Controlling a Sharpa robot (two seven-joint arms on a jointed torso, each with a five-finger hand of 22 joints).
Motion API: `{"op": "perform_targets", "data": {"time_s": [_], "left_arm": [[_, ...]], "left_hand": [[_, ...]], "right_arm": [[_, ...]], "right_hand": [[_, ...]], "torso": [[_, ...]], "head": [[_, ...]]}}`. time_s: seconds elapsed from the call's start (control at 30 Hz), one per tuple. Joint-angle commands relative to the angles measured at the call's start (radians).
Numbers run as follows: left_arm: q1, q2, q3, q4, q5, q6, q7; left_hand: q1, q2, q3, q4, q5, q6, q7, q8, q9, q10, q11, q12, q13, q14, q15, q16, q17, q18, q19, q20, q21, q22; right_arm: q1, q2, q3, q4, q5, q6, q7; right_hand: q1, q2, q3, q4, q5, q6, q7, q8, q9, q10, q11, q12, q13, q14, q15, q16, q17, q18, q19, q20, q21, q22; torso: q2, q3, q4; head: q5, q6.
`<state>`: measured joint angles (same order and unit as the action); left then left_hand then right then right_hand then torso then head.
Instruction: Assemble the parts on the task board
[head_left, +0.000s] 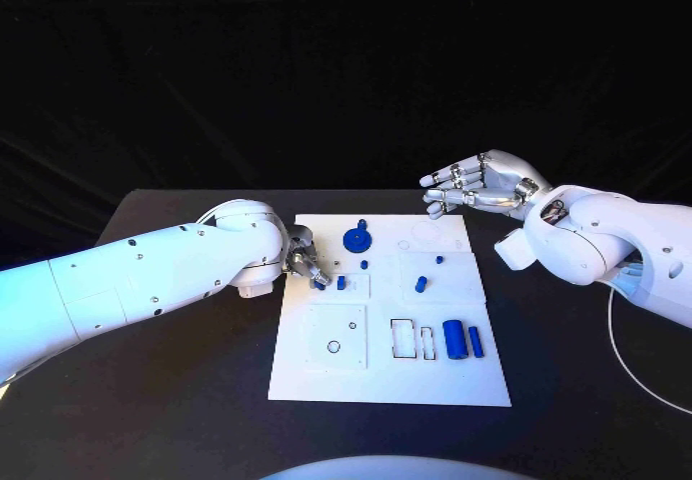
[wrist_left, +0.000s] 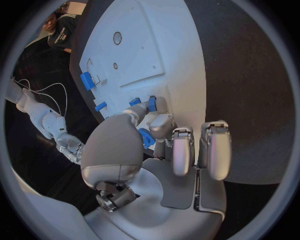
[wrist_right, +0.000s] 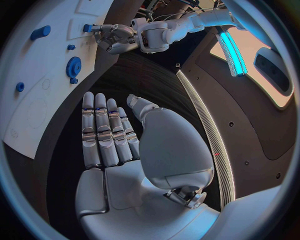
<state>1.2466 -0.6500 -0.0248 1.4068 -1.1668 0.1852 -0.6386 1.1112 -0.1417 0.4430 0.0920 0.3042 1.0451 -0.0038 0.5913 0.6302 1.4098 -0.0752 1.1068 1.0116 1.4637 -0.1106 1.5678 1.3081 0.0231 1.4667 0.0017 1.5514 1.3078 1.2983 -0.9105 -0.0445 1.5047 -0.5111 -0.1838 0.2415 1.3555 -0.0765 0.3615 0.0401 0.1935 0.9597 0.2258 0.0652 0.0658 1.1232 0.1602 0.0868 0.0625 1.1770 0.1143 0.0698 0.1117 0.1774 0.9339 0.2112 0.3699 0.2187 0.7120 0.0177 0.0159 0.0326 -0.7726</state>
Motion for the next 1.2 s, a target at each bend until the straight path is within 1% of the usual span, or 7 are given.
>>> {"op": "perform_targets", "data": {"time_s": [0.03, 0.2, 0.37, 0.47, 0.7, 0.87, 1.2], "left_arm": [[-0.001, 0.000, 0.000, 0.001, -0.016, 0.010, -0.007], [-0.001, 0.002, 0.000, 0.001, -0.016, 0.011, -0.007], [0.000, 0.004, 0.000, -0.001, -0.016, 0.023, -0.009], [0.000, 0.006, 0.000, -0.004, -0.016, 0.036, -0.011], [0.001, 0.007, 0.000, -0.010, -0.016, 0.046, -0.013], [0.001, 0.008, 0.000, -0.012, -0.016, 0.043, -0.014], [0.001, 0.009, 0.000, -0.016, -0.016, 0.039, -0.015]], "left_hand": [[0.016, 0.002, 0.006, -0.007, 0.006, 0.000, -0.007, 0.000, 0.000, 0.008, 0.002, 0.004, 0.003, 0.107, -0.007, 0.003, 0.263, -0.019, 0.099, -0.007, 0.006, 0.255], [0.018, 0.007, 0.015, -0.007, 0.006, 0.005, -0.006, 0.001, 0.000, 0.013, 0.003, 0.009, 0.008, 0.107, -0.007, 0.003, 0.263, -0.021, 0.101, -0.007, 0.011, 0.258], [-0.036, 0.008, -0.001, 0.032, 0.002, 0.013, -0.003, 0.001, 0.000, 0.017, 0.005, 0.009, 0.010, 0.107, -0.005, 0.003, 0.263, -0.022, 0.102, -0.005, 0.014, 0.260], [-0.083, 0.001, -0.034, 0.064, -0.003, 0.019, -0.001, 0.003, 0.001, 0.019, 0.007, 0.011, 0.012, 0.107, -0.004, 0.003, 0.263, -0.023, 0.103, -0.004, 0.018, 0.262], [-0.118, 0.002, -0.095, 0.093, -0.006, 0.024, -0.001, 0.005, 0.004, 0.020, 0.007, 0.011, 0.014, 0.107, -0.004, 0.003, 0.263, -0.023, 0.104, -0.005, 0.019, 0.263], [-0.122, 0.019, -0.151, 0.112, -0.072, 0.026, -0.002, 0.004, 0.005, 0.021, 0.006, 0.012, 0.017, 0.107, -0.005, 0.003, 0.263, -0.023, 0.104, -0.005, 0.019, 0.263], [-0.117, 0.033, -0.196, 0.128, -0.105, 0.025, -0.002, 0.002, 0.006, 0.020, 0.007, 0.011, 0.018, 0.107, -0.005, 0.003, 0.263, -0.023, 0.104, -0.005, 0.019, 0.263]], "right_arm": [[-0.001, 0.001, 0.000, 0.001, -0.001, 0.016, 0.010], [-0.001, 0.001, 0.000, 0.002, -0.001, 0.016, 0.010], [-0.001, 0.000, 0.000, 0.003, -0.001, 0.016, 0.010], [-0.001, -0.001, 0.000, 0.004, -0.001, 0.015, 0.009], [0.000, -0.003, 0.000, 0.006, -0.001, 0.014, 0.010], [0.000, -0.004, 0.000, 0.007, -0.001, 0.014, 0.009], [0.000, -0.005, 0.000, 0.008, -0.001, 0.015, 0.009]], "right_hand": [[-0.005, 0.003, 0.000, -0.006, 0.007, -0.002, -0.001, -0.002, -0.001, -0.003, -0.003, -0.001, -0.001, -0.001, -0.005, -0.004, -0.001, 0.003, 0.006, 0.000, -0.005, -0.001], [-0.005, 0.003, 0.000, -0.006, 0.007, -0.002, -0.001, -0.002, -0.001, -0.003, -0.003, -0.001, -0.001, -0.001, -0.005, -0.004, -0.001, 0.003, 0.006, 0.000, -0.005, -0.001], [-0.005, 0.003, 0.000, -0.006, 0.007, -0.002, -0.001, -0.002, -0.001, -0.003, -0.003, -0.001, -0.001, -0.001, -0.005, -0.004, -0.001, 0.003, 0.006, 0.000, -0.005, -0.001], [-0.005, 0.003, 0.000, -0.006, 0.007, -0.002, -0.001, -0.002, -0.001, -0.003, -0.003, -0.001, -0.001, -0.001, -0.005, -0.004, -0.001, 0.003, 0.006, 0.000, -0.005, -0.001], [-0.008, 0.002, -0.001, -0.005, 0.007, -0.003, 0.000, -0.002, -0.001, -0.004, -0.002, 0.000, -0.001, -0.002, -0.004, -0.004, -0.002, 0.003, 0.007, 0.001, -0.007, -0.002], [-0.008, 0.002, -0.001, -0.005, 0.007, -0.003, 0.000, -0.002, -0.001, -0.004, -0.002, 0.000, -0.001, -0.002, -0.004, -0.004, -0.002, 0.003, 0.007, 0.001, -0.007, -0.002], [-0.009, 0.002, -0.002, -0.005, 0.008, -0.003, 0.000, -0.002, -0.001, -0.005, -0.002, -0.001, -0.001, -0.002, -0.004, -0.004, -0.002, 0.003, 0.007, 0.001, -0.008, -0.003]], "torso": [[0.000, 0.0004, 0.0000], [0.000, 0.0004, -0.0001], [0.000, 0.0007, -0.0001], [0.000, 0.0007, 0.0003], [-0.001, 0.0009, 0.0000], [0.000, 0.0000, -0.0004], [0.000, -0.0001, 0.0009]], "head": [[0.000, 0.000], [0.000, -0.001], [0.000, -0.002], [0.001, -0.004], [0.001, -0.004], [0.000, -0.003], [-0.001, -0.005]]}}
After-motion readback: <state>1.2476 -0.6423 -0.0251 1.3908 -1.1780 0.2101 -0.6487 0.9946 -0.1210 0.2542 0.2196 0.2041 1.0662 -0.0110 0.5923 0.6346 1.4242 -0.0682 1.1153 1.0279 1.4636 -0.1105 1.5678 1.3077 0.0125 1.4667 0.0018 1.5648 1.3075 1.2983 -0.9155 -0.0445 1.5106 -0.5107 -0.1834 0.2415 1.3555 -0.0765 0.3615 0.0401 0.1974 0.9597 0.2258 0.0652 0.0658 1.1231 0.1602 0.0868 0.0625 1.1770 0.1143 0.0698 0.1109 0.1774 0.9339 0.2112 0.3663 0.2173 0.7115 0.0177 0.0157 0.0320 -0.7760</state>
